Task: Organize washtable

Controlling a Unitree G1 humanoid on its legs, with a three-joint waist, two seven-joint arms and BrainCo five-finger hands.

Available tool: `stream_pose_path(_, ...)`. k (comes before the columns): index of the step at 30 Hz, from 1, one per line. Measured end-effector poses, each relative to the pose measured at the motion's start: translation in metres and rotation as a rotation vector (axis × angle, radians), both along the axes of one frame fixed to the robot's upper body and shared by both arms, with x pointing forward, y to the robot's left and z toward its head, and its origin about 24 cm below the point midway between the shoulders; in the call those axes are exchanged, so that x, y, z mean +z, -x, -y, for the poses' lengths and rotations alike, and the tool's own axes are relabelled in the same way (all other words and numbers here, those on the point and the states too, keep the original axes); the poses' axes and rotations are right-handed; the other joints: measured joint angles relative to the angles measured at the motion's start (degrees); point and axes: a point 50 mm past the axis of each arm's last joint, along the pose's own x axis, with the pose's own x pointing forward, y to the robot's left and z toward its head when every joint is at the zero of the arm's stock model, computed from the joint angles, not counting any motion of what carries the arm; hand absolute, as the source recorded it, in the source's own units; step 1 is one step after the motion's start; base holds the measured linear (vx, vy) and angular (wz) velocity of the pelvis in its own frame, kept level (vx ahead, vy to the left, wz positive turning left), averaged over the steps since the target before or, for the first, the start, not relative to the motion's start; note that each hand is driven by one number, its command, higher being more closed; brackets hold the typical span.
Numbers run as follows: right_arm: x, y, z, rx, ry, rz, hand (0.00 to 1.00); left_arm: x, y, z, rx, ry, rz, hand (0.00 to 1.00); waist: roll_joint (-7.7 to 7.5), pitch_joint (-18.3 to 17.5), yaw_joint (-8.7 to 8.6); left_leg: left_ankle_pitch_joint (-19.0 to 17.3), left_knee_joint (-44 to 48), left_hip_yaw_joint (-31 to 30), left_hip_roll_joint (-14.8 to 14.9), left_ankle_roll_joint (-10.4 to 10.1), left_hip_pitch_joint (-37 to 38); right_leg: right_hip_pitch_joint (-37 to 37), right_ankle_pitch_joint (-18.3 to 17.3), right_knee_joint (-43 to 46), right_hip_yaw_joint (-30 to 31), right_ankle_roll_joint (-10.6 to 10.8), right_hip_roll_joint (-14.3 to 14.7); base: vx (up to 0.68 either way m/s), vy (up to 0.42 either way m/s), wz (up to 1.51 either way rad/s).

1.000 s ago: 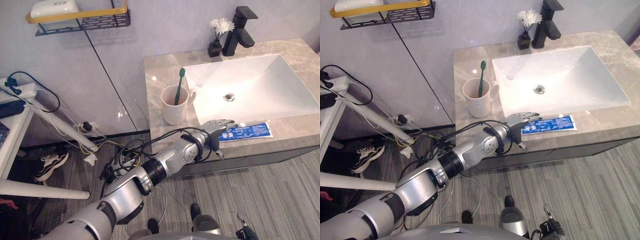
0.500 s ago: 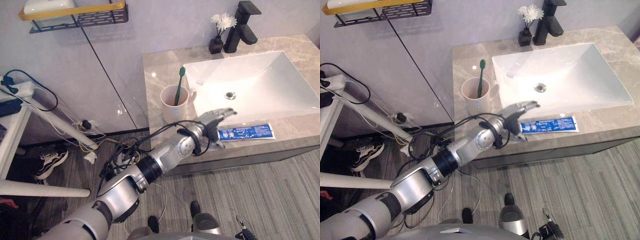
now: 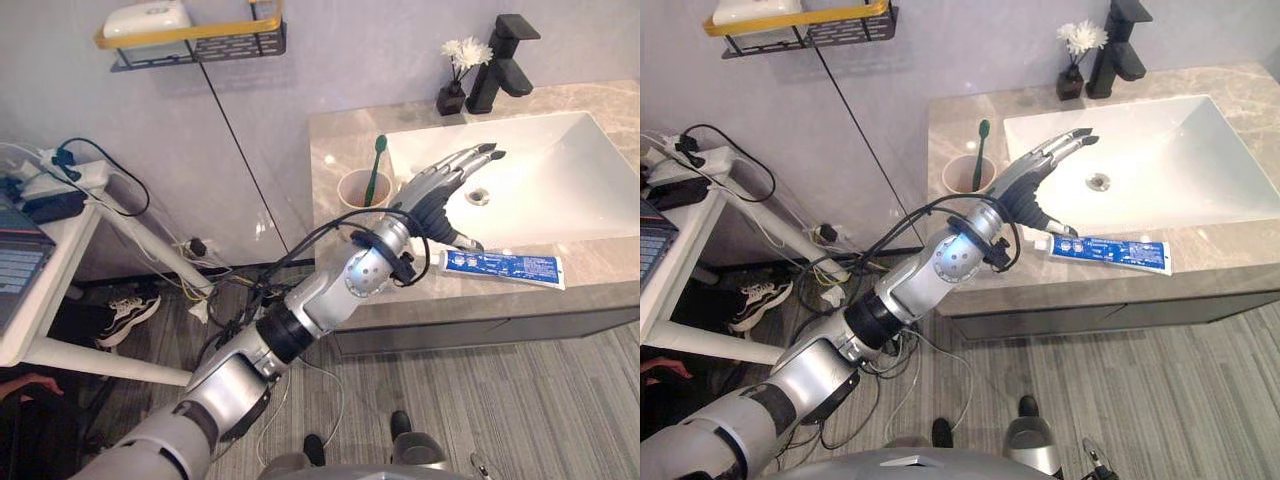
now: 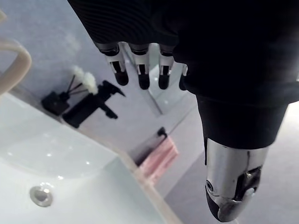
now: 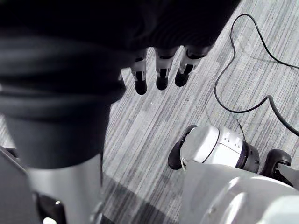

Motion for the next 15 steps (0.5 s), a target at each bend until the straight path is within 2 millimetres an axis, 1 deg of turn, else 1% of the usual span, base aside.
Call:
stream_pose_path(2,-0.001,0.012,-0.001,-0.002,-0.003,-0.027,0.00,-0.002,0.012,0.002,-0.053,0.002,0.009,0.00,-0.07,-1.10,0.94,0.00,-0.13,-0.02,0.01,0.00,0.02,0.01,0.01,0.02,-0.06,0.00,0.07,0.00,0.000,0.00)
stream_pose_path(7,-0.001,0.015,-0.001,0.003,-0.005,-0.033,0.00,-0.002,0.025,-0.003,-0.104,0.056,-0.009,0.00,-0.55,-2.69,1.31,0.00,-0.16,-0.03,-0.02,0.00,0.16,0.17,0.03,0.02,-0.05,0.02,0.06,0.00,0.000,0.00)
stream_pose_path(11,-0.001,0.020,-0.003,0.021,-0.006,-0.046,0.00,0.004,0.043,-0.016,-0.159,0.134,0.003,0.00,-0.58,-3.13,2.14,0.01,-0.21,-0.09,-0.01,0.01,0.48,0.48,0.04,0.02,-0.06,0.02,0.09,0.00,0.000,0.00)
stream_pose_path(12,-0.001,0.022,-0.003,0.024,-0.006,-0.051,0.00,0.001,0.048,-0.022,-0.169,0.163,-0.017,0.00,-0.85,-3.38,2.19,0.01,-0.27,-0.10,-0.01,0.01,0.48,0.47,0.04,0.01,-0.08,0.02,0.09,0.00,0.000,0.00)
stream_pose_path(13,-0.001,0.024,-0.003,0.028,-0.007,-0.055,0.00,-0.003,0.051,-0.028,-0.168,0.193,-0.046,0.00,-0.78,-4.06,2.21,0.00,-0.27,-0.10,-0.01,0.01,0.50,0.48,0.03,0.00,-0.07,0.02,0.08,0.00,0.000,0.00)
stream_pose_path(15,-0.001,0.024,-0.004,0.040,-0.009,-0.058,0.00,-0.011,0.055,-0.037,-0.160,0.230,-0.092,0.00,-1.19,-4.57,2.29,0.00,-0.39,-0.12,-0.02,0.01,0.50,0.48,0.03,-0.03,-0.08,0.02,0.09,0.00,0.000,0.00)
